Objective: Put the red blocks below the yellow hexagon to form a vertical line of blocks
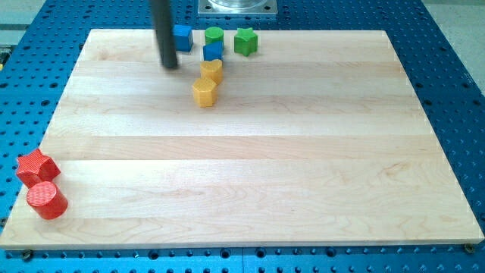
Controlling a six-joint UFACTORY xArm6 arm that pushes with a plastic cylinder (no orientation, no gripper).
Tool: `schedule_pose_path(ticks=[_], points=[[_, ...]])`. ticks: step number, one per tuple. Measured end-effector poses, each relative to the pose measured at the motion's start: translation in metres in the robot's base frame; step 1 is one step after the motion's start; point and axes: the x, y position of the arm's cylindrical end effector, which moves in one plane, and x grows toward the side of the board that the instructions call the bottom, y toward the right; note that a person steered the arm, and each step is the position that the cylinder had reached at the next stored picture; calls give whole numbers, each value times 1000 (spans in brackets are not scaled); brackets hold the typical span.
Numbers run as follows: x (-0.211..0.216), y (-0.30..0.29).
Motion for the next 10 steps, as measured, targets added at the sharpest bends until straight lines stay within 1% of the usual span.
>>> schedule_pose_path(ticks=[1,2,3,4,5,6,7,8,9,10], points=[[77,-86],[139,-144],[143,-144],[169,-144],[240,-144],[280,-144],[249,-104],[209,-59],[190,-63],[166,12]])
